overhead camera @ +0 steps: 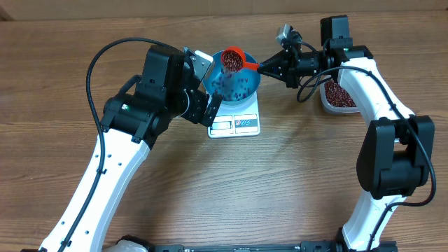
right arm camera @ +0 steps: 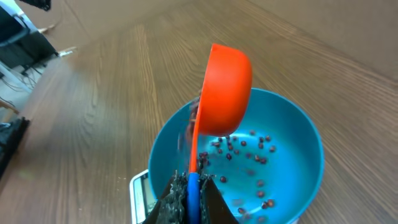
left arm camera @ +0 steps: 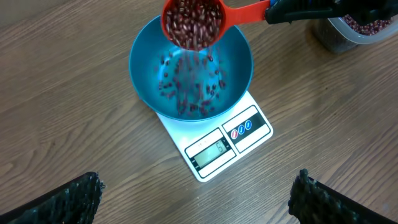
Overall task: Scoop item into bowl and weigh 150g on scale
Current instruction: 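Tilt the scoop with the right gripper to pour beans into bowl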
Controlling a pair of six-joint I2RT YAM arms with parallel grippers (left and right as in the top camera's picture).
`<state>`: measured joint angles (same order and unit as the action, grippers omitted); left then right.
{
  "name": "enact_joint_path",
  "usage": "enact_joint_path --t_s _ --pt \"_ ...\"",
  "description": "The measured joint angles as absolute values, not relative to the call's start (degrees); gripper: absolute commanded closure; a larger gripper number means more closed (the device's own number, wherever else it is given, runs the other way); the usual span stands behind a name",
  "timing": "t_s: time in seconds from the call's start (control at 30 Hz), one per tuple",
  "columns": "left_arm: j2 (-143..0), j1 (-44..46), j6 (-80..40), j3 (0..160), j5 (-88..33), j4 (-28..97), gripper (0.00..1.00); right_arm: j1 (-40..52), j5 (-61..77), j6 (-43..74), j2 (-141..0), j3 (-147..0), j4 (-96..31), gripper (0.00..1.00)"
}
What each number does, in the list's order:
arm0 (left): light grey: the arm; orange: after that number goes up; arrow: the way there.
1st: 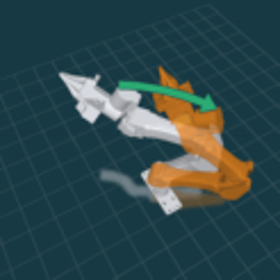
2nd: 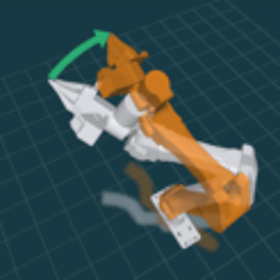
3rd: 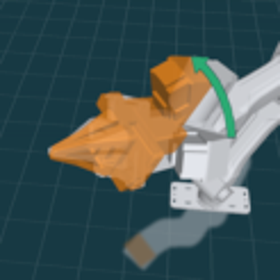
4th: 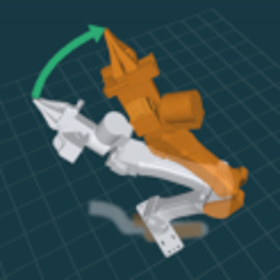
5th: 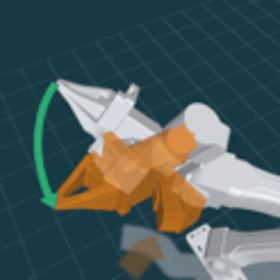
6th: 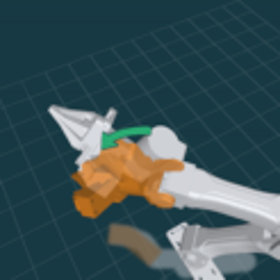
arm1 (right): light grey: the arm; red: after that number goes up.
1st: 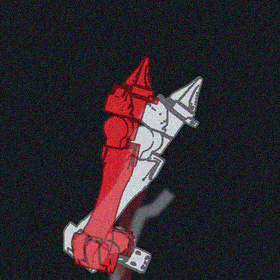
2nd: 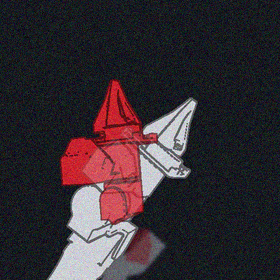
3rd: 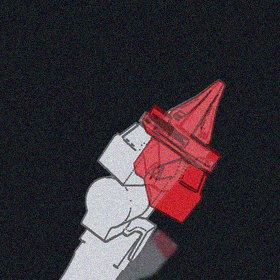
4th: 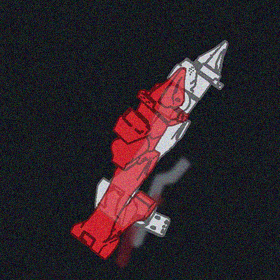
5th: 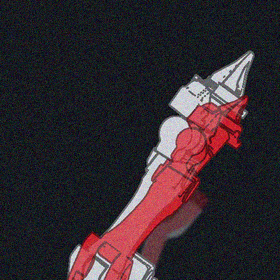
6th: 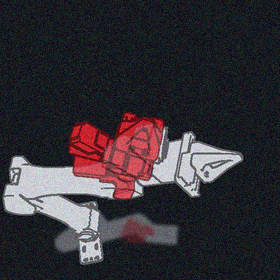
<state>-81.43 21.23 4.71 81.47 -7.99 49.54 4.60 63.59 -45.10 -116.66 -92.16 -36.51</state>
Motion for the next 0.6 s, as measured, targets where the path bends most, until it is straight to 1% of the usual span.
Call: enact_joint_path --t_s 0.33,0.6 --pt "-81.43 21.23 4.71 81.47 -7.99 49.54 0.00 4.60 60.93 -49.23 -116.66 -92.16 -36.45 0.96" --pt "-81.43 21.23 4.71 81.47 -7.99 49.54 0.00 4.60 59.72 -54.92 -116.66 -92.16 -35.46 0.96"
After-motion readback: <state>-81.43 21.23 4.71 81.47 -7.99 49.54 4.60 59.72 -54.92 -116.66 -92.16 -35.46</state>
